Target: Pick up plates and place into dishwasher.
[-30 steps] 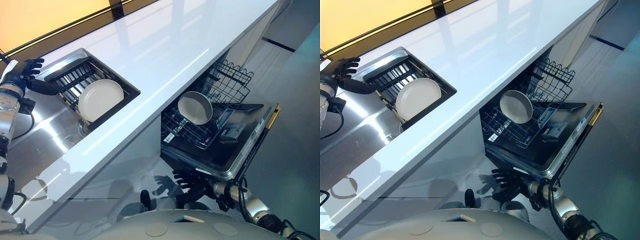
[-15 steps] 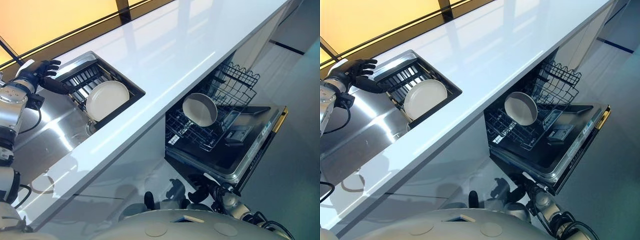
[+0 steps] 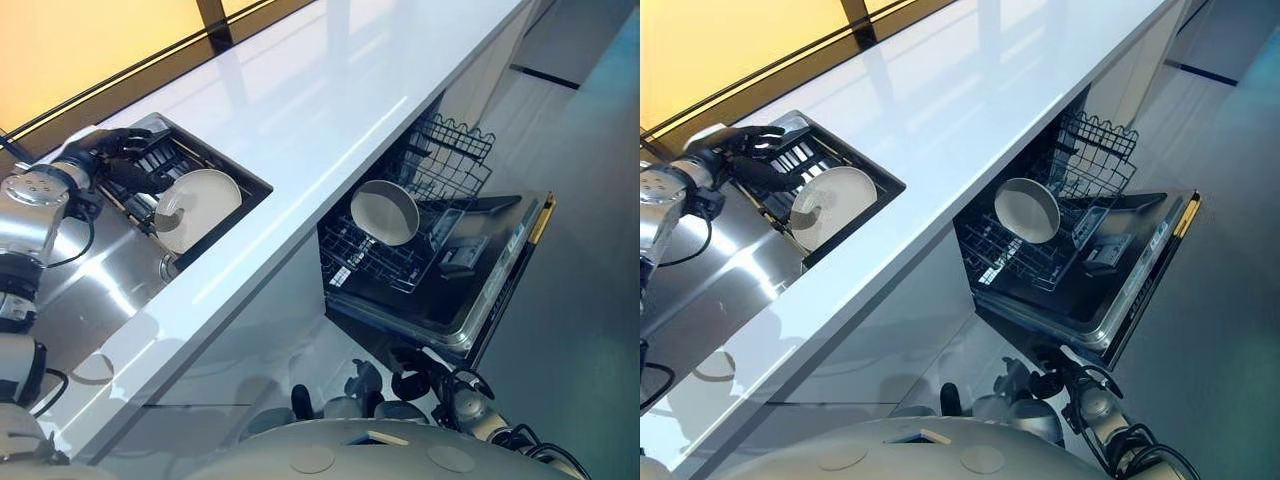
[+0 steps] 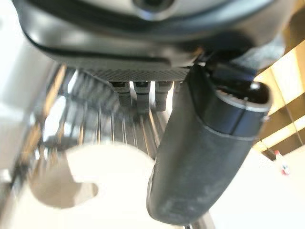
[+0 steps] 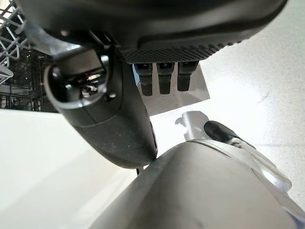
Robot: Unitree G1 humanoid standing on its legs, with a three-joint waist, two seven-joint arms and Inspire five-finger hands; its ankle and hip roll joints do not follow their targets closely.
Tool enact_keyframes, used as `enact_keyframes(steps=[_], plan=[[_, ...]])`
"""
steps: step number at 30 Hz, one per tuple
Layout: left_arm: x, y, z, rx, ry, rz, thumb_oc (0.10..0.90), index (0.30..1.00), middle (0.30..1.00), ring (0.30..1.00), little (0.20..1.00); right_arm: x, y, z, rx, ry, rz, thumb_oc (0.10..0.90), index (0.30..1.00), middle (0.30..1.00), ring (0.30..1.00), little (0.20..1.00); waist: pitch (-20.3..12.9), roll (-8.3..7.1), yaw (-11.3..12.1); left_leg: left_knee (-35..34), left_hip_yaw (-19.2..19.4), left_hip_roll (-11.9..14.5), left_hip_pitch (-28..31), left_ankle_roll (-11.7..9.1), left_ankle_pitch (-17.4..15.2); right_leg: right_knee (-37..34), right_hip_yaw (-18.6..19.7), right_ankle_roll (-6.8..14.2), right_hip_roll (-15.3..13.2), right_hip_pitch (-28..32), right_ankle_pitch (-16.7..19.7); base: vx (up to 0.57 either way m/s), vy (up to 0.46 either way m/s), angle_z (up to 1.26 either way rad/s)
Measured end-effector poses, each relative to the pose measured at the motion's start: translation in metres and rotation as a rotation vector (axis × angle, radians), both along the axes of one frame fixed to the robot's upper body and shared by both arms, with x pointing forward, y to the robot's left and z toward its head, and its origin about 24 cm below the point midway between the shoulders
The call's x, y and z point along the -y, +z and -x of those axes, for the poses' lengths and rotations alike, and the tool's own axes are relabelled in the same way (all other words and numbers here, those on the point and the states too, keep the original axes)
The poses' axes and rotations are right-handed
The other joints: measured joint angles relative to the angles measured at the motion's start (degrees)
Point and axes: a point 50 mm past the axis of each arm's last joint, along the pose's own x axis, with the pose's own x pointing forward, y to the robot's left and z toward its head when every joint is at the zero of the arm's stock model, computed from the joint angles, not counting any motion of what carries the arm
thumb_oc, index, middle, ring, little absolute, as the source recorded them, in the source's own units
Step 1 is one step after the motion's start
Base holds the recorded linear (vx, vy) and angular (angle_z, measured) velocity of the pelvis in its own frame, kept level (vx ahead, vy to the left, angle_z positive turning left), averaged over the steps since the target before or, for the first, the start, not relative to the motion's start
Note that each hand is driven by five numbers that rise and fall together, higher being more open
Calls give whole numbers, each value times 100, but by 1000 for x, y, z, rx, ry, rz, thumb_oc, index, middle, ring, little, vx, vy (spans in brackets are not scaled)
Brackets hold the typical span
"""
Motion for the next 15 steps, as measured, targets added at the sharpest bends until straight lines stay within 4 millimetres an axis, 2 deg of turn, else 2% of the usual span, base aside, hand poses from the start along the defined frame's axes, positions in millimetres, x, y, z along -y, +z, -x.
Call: enact_keyframes(steps=[3, 5, 7, 12, 15], plan=[[14, -17, -2, -91, -53, 63, 800, 900, 900, 900, 900, 1, 2, -4, 18, -7, 6, 800, 900, 900, 900, 900, 129, -14, -43, -1, 81, -16, -20, 30, -2, 136, 51, 39, -32, -103, -27, -15, 32, -7], [17, -20, -3, -104, -58, 72, 800, 900, 900, 900, 900, 1, 3, -10, 34, -6, 10, 800, 900, 900, 900, 900, 277, -20, -26, 0, 116, -14, -25, 46, 11, 221, 119, 46, -31, -173, -32, -15, 37, -11], [17, -11, -7, -101, -73, 71, 800, 900, 900, 900, 900, 2, 4, -12, 40, -7, 17, 800, 900, 900, 900, 900, 344, -12, 15, -4, 123, -18, -28, 50, 18, 235, 128, 63, -36, -190, -45, -23, 40, -3], [18, -1, -11, -112, -101, 47, 800, 900, 900, 900, 900, 10, 7, -15, 48, -10, 47, 800, 900, 900, 900, 900, 413, 63, 31, 6, 146, -22, -136, 69, 47, 320, 127, 61, -39, -331, -44, -6, 14, -2], [12, 2, -13, -117, -66, 30, 800, 900, 900, 900, 900, 13, 7, -13, 39, -15, 60, 800, 900, 900, 900, 900, 429, 53, 19, 9, 148, -22, -137, 71, 46, 318, 125, 61, -37, -325, -43, 0, 0, 0]])
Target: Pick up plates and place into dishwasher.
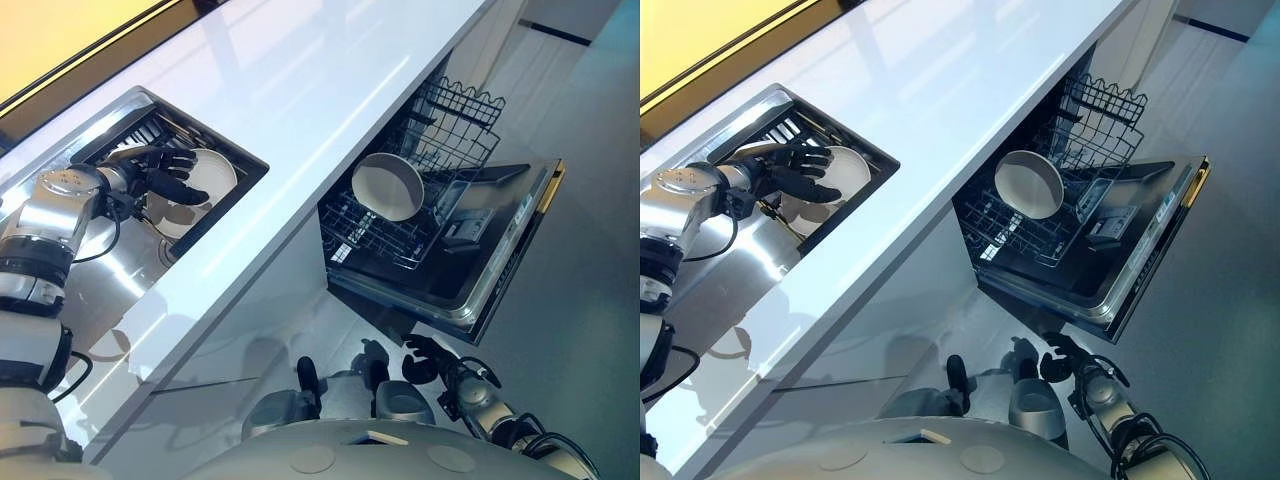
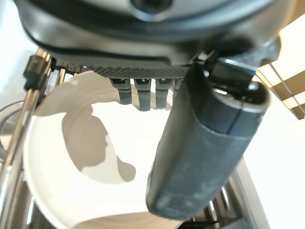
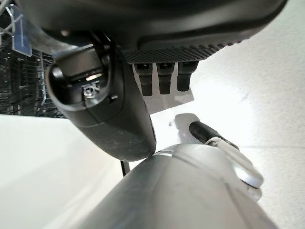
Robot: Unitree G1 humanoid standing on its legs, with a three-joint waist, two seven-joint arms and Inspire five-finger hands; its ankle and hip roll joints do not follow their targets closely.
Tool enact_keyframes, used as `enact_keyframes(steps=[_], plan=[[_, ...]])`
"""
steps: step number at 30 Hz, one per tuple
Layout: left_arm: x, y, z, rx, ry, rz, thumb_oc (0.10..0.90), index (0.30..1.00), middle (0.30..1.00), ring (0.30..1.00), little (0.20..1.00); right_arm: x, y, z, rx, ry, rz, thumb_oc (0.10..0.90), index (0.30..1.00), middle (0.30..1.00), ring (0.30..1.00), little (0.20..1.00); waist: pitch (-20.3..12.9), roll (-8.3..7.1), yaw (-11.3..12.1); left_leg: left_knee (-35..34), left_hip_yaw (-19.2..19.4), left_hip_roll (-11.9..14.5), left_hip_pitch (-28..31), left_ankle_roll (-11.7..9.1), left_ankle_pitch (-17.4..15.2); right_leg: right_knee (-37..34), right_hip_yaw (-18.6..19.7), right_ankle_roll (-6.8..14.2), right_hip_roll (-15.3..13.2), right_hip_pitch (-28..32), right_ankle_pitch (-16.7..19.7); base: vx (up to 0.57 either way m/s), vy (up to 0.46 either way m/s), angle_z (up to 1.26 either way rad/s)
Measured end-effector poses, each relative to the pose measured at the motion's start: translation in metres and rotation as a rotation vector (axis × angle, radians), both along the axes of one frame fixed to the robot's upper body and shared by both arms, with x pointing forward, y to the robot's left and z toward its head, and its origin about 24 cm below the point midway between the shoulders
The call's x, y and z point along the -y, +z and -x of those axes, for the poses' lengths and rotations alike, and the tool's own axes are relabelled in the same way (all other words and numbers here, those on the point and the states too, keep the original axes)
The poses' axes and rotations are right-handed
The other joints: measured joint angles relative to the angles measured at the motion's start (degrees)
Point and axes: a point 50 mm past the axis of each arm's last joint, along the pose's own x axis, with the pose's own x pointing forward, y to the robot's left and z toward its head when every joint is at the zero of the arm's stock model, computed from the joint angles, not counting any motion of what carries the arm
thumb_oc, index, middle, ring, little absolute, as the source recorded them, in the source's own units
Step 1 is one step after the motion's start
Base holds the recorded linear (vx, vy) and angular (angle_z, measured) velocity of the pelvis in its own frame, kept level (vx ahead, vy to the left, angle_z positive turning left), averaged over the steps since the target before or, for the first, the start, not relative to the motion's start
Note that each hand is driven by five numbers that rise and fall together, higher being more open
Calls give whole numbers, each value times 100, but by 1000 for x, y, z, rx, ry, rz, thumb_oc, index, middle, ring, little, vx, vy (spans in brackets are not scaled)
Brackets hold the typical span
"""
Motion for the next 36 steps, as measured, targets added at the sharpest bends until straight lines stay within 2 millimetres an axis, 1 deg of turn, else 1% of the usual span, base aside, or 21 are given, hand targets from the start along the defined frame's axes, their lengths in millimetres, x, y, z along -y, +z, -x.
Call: enact_keyframes(steps=[2, 7, 9, 12, 14, 17, 19, 20, 24, 25, 26, 33, 36], plan=[[-4, 3, -1, 11, 27, -18, 800, 900, 900, 900, 900, 1, 0, 0, -1, -3, 5, 800, 900, 900, 900, 900, 28, -28, -21, 1, 1, 1, 0, 0, 0, -1, 2, 0, 3, -1, 0, 0, 0, 0], [-13, 16, -6, 142, 168, -82, 800, 900, 900, 900, 900, 1, 0, 1, -1, -3, 8, 800, 900, 900, 900, 900, 219, -184, -82, 12, -7, 16, -18, -15, 15, -4, 4, 0, 14, -28, 0, -44, -65, 0], [-11, 23, -9, 207, 211, -46, 800, 900, 900, 900, 900, 1, -2, 5, -14, 0, 17, 800, 900, 900, 900, 900, 292, -250, -63, 13, -29, 18, -83, -16, 31, -2, 1, -1, 15, -81, 1, -77, -74, 4], [-6, 26, -12, 257, 227, 32, 800, 900, 900, 900, 900, 3, -5, 16, -37, -25, 18, 800, 900, 900, 900, 900, 323, -279, 25, 15, -38, 9, -200, -3, 42, 6, -4, 2, 12, -184, 21, -49, -33, 4], [0, 32, -13, 282, 199, 121, 800, 900, 900, 900, 900, 3, -8, 21, -57, -35, 20, 800, 900, 900, 900, 900, 372, -322, 112, 15, -37, -2, -205, 7, 41, 1, -8, 2, 7, -184, 22, -6, 7, 2], [20, 41, -11, 313, 70, 246, 800, 900, 900, 900, 900, 3, -7, 18, -45, -32, 19, 800, 900, 900, 900, 900, 538, -359, 235, 15, -62, -12, -190, 13, 44, -1, -23, 2, -6, -151, 22, 0, 22, 7], [35, 43, -8, 329, -8, 319, 800, 900, 900, 900, 900, 4, -7, 20, -53, -32, 24, 800, 900, 900, 900, 900, 557, -364, 352, 14, -79, -20, -175, 16, 43, -10, -38, 4, -15, -123, 21, 22, 26, 8], [40, 43, -7, 328, -35, 361, 800, 900, 900, 900, 900, 4, -7, 20, -55, -31, 24, 800, 900, 900, 900, 900, 558, -366, 380, 14, -89, -21, -160, 18, 42, -12, -42, 5, -18, -102, 20, 34, 21, 6], [56, 42, -3, 312, -133, 486, 800, 900, 900, 900, 900, 4, -8, 20, -57, -10, 34, 800, 900, 900, 900, 900, 564, -365, 366, -5, -173, -40, -18, 24, 35, -90, -123, 12, -46, 100, 16, 39, 8, 7], [60, 42, -3, 313, -151, 495, 800, 900, 900, 900, 900, 4, -7, 19, -57, -4, 37, 800, 900, 900, 900, 900, 564, -364, 359, -8, -178, -40, 0, 25, 35, -93, -127, 13, -47, 119, 15, 59, -3, 5], [62, 43, -2, 312, -162, 495, 800, 900, 900, 900, 900, 3, -7, 19, -57, -3, 37, 800, 900, 900, 900, 900, 563, -363, 345, -10, -185, -40, 8, 25, 35, -101, -130, 16, -47, 133, 17, 42, -8, 3], [61, 41, -2, 298, -151, 494, 800, 900, 900, 900, 900, 3, -8, 19, -65, -4, 40, 800, 900, 900, 900, 900, 544, -352, 296, 11, -208, -48, 36, 23, 39, -116, -156, 17, -52, 189, 20, 10, -2, 1], [57, 39, -3, 303, -124, 490, 800, 900, 900, 900, 900, 3, -8, 19, -69, -5, 40, 800, 900, 900, 900, 900, 531, -352, 263, 13, -211, -56, 49, 34, 42, -117, -161, 18, -58, 210, 20, 0, 0, 0]])
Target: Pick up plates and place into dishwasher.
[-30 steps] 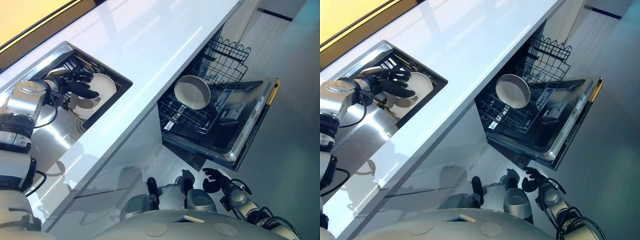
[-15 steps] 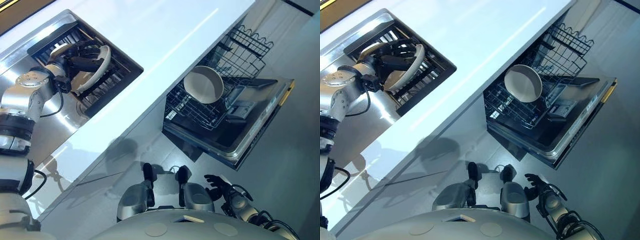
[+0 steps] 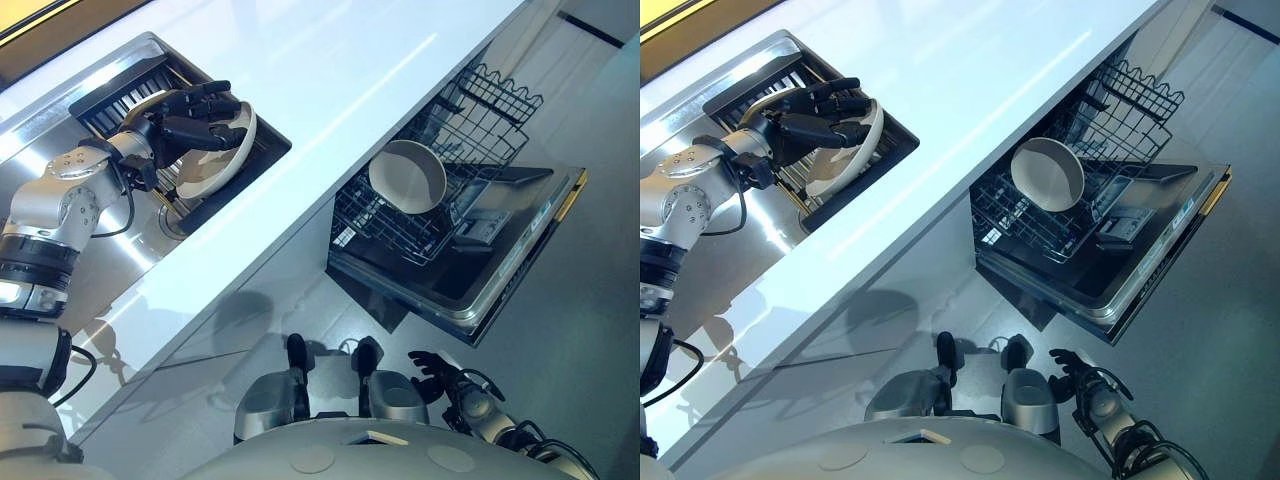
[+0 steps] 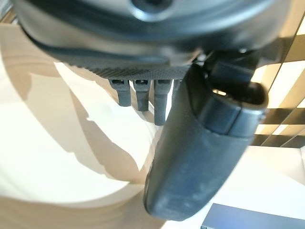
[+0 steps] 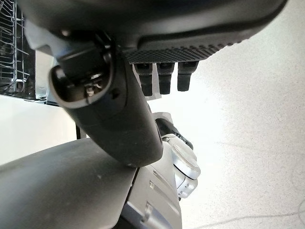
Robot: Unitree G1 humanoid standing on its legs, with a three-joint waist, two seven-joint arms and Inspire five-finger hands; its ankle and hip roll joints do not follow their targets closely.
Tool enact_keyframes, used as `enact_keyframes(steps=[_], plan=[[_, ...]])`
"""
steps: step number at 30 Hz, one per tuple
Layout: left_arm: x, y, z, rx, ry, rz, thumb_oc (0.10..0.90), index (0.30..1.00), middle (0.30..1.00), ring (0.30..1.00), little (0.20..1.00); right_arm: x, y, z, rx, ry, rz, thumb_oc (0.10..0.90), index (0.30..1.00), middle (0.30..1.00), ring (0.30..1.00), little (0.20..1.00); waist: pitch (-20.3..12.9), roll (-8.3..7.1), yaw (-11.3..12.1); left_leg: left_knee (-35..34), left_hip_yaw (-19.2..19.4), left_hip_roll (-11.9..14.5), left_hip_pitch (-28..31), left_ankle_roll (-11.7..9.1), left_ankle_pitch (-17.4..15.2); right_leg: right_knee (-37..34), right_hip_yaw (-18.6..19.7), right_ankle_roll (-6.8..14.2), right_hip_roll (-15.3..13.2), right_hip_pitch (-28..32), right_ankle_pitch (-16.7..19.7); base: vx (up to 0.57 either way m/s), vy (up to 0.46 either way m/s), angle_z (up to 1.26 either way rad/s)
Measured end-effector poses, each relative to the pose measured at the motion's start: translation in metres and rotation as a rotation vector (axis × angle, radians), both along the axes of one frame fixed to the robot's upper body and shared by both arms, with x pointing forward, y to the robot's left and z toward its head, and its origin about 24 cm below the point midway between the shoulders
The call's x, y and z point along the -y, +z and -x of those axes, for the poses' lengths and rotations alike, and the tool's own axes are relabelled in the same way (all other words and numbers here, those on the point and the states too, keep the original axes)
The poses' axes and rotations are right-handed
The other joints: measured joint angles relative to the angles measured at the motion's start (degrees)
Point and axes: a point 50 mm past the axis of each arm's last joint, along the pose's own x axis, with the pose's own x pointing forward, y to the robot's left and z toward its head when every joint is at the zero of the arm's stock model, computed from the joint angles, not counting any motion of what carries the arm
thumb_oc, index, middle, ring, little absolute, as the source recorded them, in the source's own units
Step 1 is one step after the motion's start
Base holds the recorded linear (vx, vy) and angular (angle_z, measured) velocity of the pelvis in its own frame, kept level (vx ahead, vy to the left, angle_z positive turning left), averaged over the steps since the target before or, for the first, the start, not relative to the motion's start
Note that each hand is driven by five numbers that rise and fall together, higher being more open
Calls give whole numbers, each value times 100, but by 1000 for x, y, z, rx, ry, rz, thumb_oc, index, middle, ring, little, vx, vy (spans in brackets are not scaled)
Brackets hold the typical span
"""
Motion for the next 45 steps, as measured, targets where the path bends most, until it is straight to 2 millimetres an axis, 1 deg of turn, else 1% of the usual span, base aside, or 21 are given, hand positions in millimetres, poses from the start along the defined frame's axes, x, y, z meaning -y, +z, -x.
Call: enact_keyframes(steps=[4, 7, 11, 13, 16, 19, 23, 32, 37, 40, 42, 45], plan=[[-15, -5, -1, 5, 95, 4, 800, 900, 900, 900, 900, -1, 0, -1, 0, 1, -1, 800, 900, 900, 900, 900, -21, -4, -117, 0, 3, 1, 48, -1, -1, 0, 4, 0, -1, 41, 0, 0, 0, 0], [-21, -5, -2, 24, 149, -9, 800, 900, 900, 900, 900, -1, -1, 3, -9, 0, -2, 800, 900, 900, 900, 900, -50, 1, -159, -2, 1, 7, 65, -4, -5, 2, 8, 1, 4, 53, 0, 0, 0, 0], [-31, -3, -2, 78, 256, -98, 800, 900, 900, 900, 900, -1, -2, 5, -19, 2, -2, 800, 900, 900, 900, 900, -164, 0, -187, -1, 3, 6, 58, -4, -6, 4, 19, 1, 3, 37, 0, 0, 0, 0], [-36, 3, -2, 127, 297, -160, 800, 900, 900, 900, 900, -1, -2, 6, -20, 0, -2, 800, 900, 900, 900, 900, -181, 1, -176, 0, 4, 6, 52, -4, -7, 4, 20, 1, 5, 34, 0, 0, 0, 0], [-39, 9, -1, 176, 306, -222, 800, 900, 900, 900, 900, -1, -2, 6, -23, 0, -2, 800, 900, 900, 900, 900, -181, 2, -156, 0, 2, 5, 51, -4, -7, 3, 18, 1, 4, 34, 0, -10, 1, 0], [-40, 18, 1, 213, 313, -206, 800, 900, 900, 900, 900, -1, -2, 8, -27, -1, -2, 800, 900, 900, 900, 900, -181, 2, -93, -1, -5, 4, 51, -4, -7, 2, 12, 0, 2, 38, 0, 0, 0, 0], [-36, 29, 5, 251, 284, -228, 800, 900, 900, 900, 900, 0, -3, 8, -30, 5, 2, 800, 900, 900, 900, 900, -182, 4, -65, -2, -53, -1, 60, -3, -6, 0, -20, 0, -1, 68, -1, -10, -1, 5], [-38, 31, 5, 254, 291, -272, 800, 900, 900, 900, 900, 0, -2, 8, -28, 5, 1, 800, 900, 900, 900, 900, -183, 5, -82, -2, -80, -4, 71, 2, 8, 0, -48, 0, -5, 93, 0, 0, 0, 0], [-44, 31, 6, 244, 300, -323, 800, 900, 900, 900, 900, 0, -2, 8, -28, 6, 1, 800, 900, 900, 900, 900, -183, 5, -99, -2, -80, -5, 94, 2, 7, 0, -48, 0, -5, 115, 0, 0, 0, 0], [-54, 29, 8, 217, 322, -400, 800, 900, 900, 900, 900, -1, -2, 8, -29, 6, 0, 800, 900, 900, 900, 900, -183, 5, -131, -3, -79, -5, 126, 2, 6, 0, -46, 0, -5, 145, 0, 22, 11, -1], [-65, 24, 10, 177, 356, -462, 800, 900, 900, 900, 900, 0, -2, 7, -31, 8, -2, 800, 900, 900, 900, 900, -184, 6, -178, -5, -74, -5, 146, 2, 3, 1, -35, 0, -5, 157, -2, 50, 12, -2], [-82, 17, 10, 110, 419, -510, 800, 900, 900, 900, 900, 0, -2, 8, -36, 8, -3, 800, 900, 900, 900, 900, -187, 8, -176, -2, -51, -2, 150, 2, 4, 14, -12, 0, -4, 143, -1, 56, 6, -3]])
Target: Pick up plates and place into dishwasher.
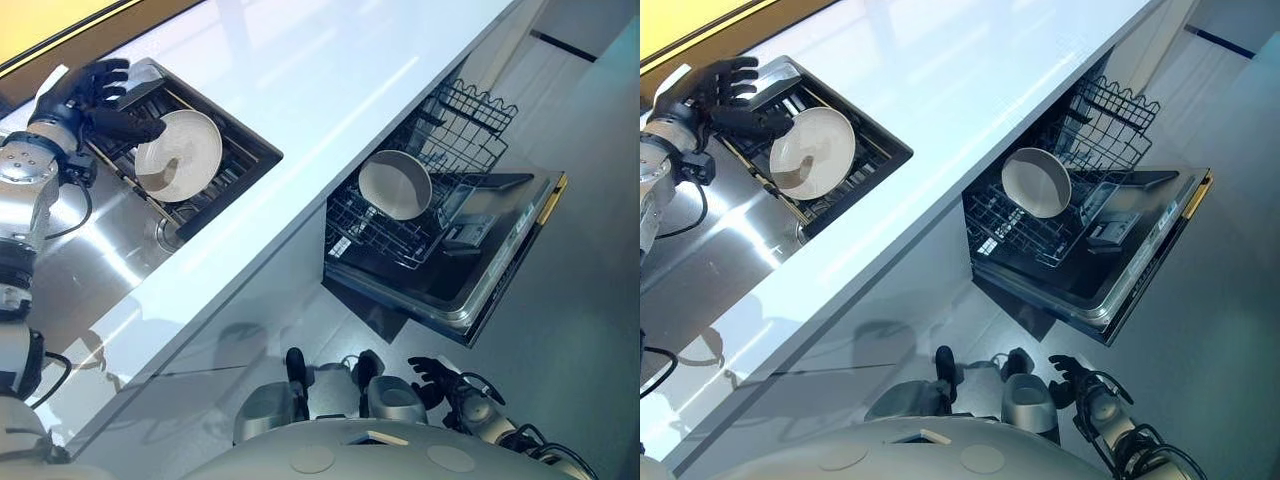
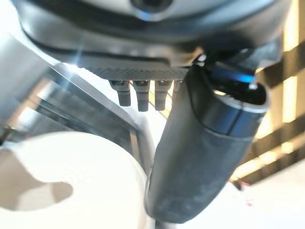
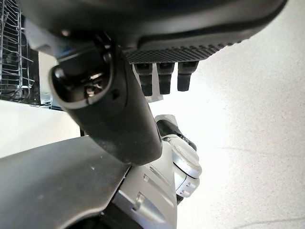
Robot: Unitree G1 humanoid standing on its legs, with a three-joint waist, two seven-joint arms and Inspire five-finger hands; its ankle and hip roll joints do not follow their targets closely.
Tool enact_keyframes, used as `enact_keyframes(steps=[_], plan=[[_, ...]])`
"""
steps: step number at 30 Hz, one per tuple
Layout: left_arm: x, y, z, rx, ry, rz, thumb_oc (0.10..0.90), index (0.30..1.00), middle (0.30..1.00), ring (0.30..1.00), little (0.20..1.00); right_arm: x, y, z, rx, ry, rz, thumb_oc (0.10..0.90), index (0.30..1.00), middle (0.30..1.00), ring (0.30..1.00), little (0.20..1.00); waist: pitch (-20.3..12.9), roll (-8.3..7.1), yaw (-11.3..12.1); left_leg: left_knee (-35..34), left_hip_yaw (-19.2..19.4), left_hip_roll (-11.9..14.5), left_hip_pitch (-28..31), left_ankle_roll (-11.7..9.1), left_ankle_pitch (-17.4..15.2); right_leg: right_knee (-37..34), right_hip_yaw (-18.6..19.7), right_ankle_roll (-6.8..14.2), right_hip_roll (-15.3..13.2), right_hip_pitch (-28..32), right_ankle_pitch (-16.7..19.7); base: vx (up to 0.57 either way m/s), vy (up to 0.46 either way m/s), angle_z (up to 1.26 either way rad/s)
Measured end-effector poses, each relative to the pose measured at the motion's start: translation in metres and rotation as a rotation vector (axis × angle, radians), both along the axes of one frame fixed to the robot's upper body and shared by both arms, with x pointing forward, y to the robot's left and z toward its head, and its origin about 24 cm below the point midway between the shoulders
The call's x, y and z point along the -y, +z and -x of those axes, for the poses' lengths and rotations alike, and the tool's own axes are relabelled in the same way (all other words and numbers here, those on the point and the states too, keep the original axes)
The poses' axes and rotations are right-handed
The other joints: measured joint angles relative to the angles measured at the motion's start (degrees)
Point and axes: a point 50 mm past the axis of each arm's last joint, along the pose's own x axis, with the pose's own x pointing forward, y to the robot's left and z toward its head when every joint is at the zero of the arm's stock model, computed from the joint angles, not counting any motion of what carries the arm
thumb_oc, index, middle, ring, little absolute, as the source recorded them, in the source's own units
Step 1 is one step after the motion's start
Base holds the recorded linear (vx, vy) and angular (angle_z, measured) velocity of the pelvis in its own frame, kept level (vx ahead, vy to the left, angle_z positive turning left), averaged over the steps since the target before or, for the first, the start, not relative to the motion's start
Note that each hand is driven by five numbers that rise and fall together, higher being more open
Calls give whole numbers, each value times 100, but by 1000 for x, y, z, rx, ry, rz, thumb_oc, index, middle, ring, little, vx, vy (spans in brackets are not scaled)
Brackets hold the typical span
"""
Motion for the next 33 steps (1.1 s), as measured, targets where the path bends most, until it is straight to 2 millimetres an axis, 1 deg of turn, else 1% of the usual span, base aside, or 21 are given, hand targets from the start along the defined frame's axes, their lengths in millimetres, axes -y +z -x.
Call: enact_keyframes(steps=[4, 9, 12, 18, 21, 22, 24, 26, 28, 33], plan=[[-8, -6, 0, -44, 46, -28, 800, 900, 900, 900, 900, 0, -1, 3, -8, -2, -1, 800, 900, 900, 900, 900, -72, -6, 2, 2, 34, -1, -103, 2, 2, 42, 29, 1, 0, -138, 0, 35, -2, -4], [-7, -11, -2, -72, 53, -60, 800, 900, 900, 900, 900, 0, -2, 6, -15, -4, -4, 800, 900, 900, 900, 900, -82, -23, -47, 3, 82, -11, -134, 13, 2, 101, 60, 18, -7, -209, -10, 15, -5, -5], [-6, -11, -3, -67, 64, -71, 800, 900, 900, 900, 900, 0, -1, 5, -9, -8, -8, 800, 900, 900, 900, 900, -88, -34, -60, 4, 150, -3, -237, 11, 11, 167, 160, 22, 3, -383, -9, 11, 3, -12], [-1, -13, -6, -55, 65, -64, 800, 900, 900, 900, 900, -1, -2, 7, -12, -6, -11, 800, 900, 900, 900, 900, -71, -69, -102, 5, 209, -5, -360, 17, 14, 196, 197, 32, 11, -541, -3, -11, -2, -6], [4, -7, -11, -28, 61, -58, 800, 900, 900, 900, 900, -2, -1, 5, -7, 0, -16, 800, 900, 900, 900, 900, 5, -150, -100, 5, 216, -5, -398, 18, 15, 197, 200, 34, 34, -582, -1, 0, 0, 0], [6, -1, -13, -6, 62, -60, 800, 900, 900, 900, 900, -4, -1, 3, -4, 8, -19, 800, 900, 900, 900, 900, 78, -209, -93, 6, 218, -4, -400, 18, 15, 197, 204, 34, 34, -585, -1, 0, 0, 0], [9, 6, -17, 9, 64, -78, 800, 900, 900, 900, 900, -6, -1, 1, 4, 8, -28, 800, 900, 900, 900, 900, 180, -271, -90, 6, 228, -6, -420, 18, 15, 201, 210, 35, 30, -607, -1, 0, 0, 0], [9, 8, -18, 11, 72, -85, 800, 900, 900, 900, 900, -6, 0, -1, 12, 4, -32, 800, 900, 900, 900, 900, 189, -273, -97, 7, 242, -12, -507, 21, 17, 207, 224, 49, 25, -704, 9, -5, 0, -4], [8, 8, -18, 15, 80, -85, 800, 900, 900, 900, 900, -7, 1, -5, 26, 0, -37, 800, 900, 900, 900, 900, 293, -271, -102, 7, 268, -16, -514, 37, 8, 208, 245, 52, 25, -718, 12, 6, 1, -6], [7, 21, -20, 57, 102, -83, 800, 900, 900, 900, 900, -7, 3, -11, 42, 3, -34, 800, 900, 900, 900, 900, 491, -257, -48, 7, 271, -13, -514, 39, 2, 205, 247, 52, 30, -718, 12, 0, 0, 0]])
